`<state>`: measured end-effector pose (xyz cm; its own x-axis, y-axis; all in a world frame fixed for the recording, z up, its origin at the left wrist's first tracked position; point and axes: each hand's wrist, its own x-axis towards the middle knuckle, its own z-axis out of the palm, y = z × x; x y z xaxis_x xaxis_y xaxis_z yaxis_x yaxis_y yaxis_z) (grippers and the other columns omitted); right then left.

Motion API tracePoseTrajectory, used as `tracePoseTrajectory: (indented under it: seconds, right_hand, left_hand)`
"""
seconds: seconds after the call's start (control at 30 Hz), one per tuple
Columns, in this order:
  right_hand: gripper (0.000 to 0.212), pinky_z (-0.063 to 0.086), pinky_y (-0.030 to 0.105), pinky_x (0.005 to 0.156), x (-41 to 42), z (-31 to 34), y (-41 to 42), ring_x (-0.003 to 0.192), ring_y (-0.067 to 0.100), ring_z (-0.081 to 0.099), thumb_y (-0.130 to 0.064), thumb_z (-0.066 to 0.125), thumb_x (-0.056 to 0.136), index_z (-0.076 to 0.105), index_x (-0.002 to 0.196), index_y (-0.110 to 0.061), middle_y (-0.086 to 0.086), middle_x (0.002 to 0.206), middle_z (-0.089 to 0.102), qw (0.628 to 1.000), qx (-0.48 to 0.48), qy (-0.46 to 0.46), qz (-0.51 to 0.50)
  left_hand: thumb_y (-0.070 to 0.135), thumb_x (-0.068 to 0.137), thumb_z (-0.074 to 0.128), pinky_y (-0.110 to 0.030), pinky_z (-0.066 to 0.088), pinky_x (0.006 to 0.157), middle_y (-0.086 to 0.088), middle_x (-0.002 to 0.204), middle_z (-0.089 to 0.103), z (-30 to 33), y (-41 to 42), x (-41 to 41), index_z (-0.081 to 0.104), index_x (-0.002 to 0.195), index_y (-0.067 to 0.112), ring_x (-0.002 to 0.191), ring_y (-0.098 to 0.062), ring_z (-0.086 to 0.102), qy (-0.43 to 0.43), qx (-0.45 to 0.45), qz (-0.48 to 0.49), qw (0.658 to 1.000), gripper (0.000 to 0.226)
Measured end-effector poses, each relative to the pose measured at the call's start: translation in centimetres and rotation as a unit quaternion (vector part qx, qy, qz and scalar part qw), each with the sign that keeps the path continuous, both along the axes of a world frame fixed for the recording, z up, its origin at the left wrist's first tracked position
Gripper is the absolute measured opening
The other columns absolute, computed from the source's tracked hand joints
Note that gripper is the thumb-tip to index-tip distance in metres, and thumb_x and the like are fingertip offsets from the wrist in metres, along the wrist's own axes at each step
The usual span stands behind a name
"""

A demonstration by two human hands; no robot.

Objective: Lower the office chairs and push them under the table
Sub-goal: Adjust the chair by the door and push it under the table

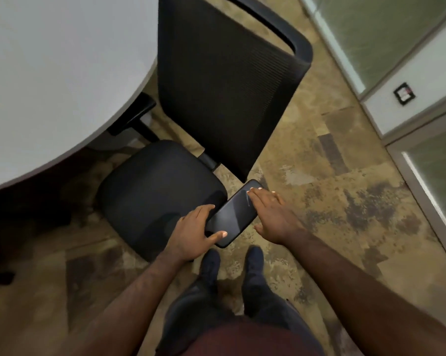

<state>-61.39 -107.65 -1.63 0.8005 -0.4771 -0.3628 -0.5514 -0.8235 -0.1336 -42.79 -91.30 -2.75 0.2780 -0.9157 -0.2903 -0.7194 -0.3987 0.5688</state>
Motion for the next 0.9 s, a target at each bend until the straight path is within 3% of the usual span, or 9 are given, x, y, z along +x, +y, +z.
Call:
tracePoseTrajectory:
  seconds: [0.17, 0.27, 0.37, 0.53, 0.67, 0.77, 0.9]
  right_hand:
    - [0.098, 0.007, 0.043, 0.116, 1.6, -2.7, -3.4, 0.144, 0.023, 0.007, -0.032, 0.069, 0.077, 0.007, 0.150, -0.010, 0.007, 0.158, 0.013, 0.994, 0.026, 0.007, 0.107]
    - [0.104, 0.006, 0.044, 0.116, 2.2, -4.2, -4.9, 0.143, 0.025, 0.009, -0.036, 0.073, 0.071, 0.010, 0.150, -0.011, 0.007, 0.157, 0.016, 0.988, 0.020, 0.012, 0.153]
    - [0.107, 0.006, 0.047, 0.116, 2.7, -5.6, -5.8, 0.142, 0.026, 0.010, -0.040, 0.075, 0.067, 0.012, 0.149, -0.012, 0.008, 0.155, 0.019, 0.983, 0.014, 0.014, 0.184]
    - [0.108, 0.017, 0.052, 0.111, 3.3, -7.1, -6.6, 0.135, 0.029, 0.022, -0.050, 0.075, 0.059, 0.020, 0.145, -0.017, 0.007, 0.144, 0.033, 0.975, 0.010, 0.005, 0.222]
    - [0.103, 0.027, 0.053, 0.103, 4.3, -7.5, -6.9, 0.123, 0.027, 0.032, -0.055, 0.073, 0.052, 0.027, 0.138, -0.021, 0.004, 0.132, 0.040, 0.972, 0.009, 0.002, 0.237]
    - [0.098, 0.029, 0.054, 0.100, 4.7, -7.6, -6.9, 0.119, 0.026, 0.034, -0.050, 0.074, 0.052, 0.028, 0.134, -0.022, 0.002, 0.128, 0.041, 0.972, 0.018, 0.009, 0.234]
    - [0.092, 0.032, 0.053, 0.098, 4.8, -7.6, -6.7, 0.119, 0.024, 0.033, -0.039, 0.076, 0.052, 0.028, 0.129, -0.024, 0.000, 0.127, 0.041, 0.976, 0.040, 0.014, 0.212]
  left_hand:
    - [0.052, 0.081, 0.069, -0.028, 0.038, 0.102, 0.001, 0.141, 0.047, -2.8, 0.2, -3.3, 0.041, 0.142, 0.016, 0.127, -0.014, 0.044, 0.150, 0.048, 0.214, 0.964, 0.076]
    - [0.042, 0.080, 0.075, -0.027, 0.043, 0.096, 0.002, 0.132, 0.050, -4.5, 0.0, -5.1, 0.042, 0.139, 0.016, 0.120, -0.014, 0.050, 0.221, 0.041, 0.339, 0.914, 0.072]
    - [0.030, 0.078, 0.079, -0.025, 0.050, 0.083, 0.003, 0.121, 0.058, -5.5, -0.5, -6.9, 0.043, 0.131, 0.021, 0.111, -0.017, 0.058, 0.346, -0.001, 0.471, 0.812, 0.065]
    - [0.014, 0.077, 0.075, -0.038, 0.056, 0.081, -0.014, 0.117, 0.068, -6.5, -2.3, -10.0, 0.057, 0.125, 0.007, 0.105, -0.029, 0.066, 0.561, -0.102, 0.603, 0.559, 0.052]
    - [0.015, 0.076, 0.072, -0.035, 0.058, 0.074, -0.009, 0.105, 0.073, -7.1, -3.5, -12.0, 0.064, 0.112, 0.010, 0.096, -0.024, 0.069, 0.597, -0.165, 0.659, 0.426, 0.037]
    - [0.019, 0.079, 0.070, -0.036, 0.055, 0.077, -0.006, 0.106, 0.073, -7.6, -4.3, -13.0, 0.063, 0.113, 0.014, 0.100, -0.024, 0.067, 0.609, -0.183, 0.681, 0.364, 0.035]
    - [0.021, 0.081, 0.068, -0.033, 0.056, 0.074, -0.006, 0.109, 0.073, -7.9, -4.7, -13.5, 0.061, 0.117, 0.014, 0.102, -0.021, 0.068, 0.595, -0.221, 0.692, 0.345, 0.037]
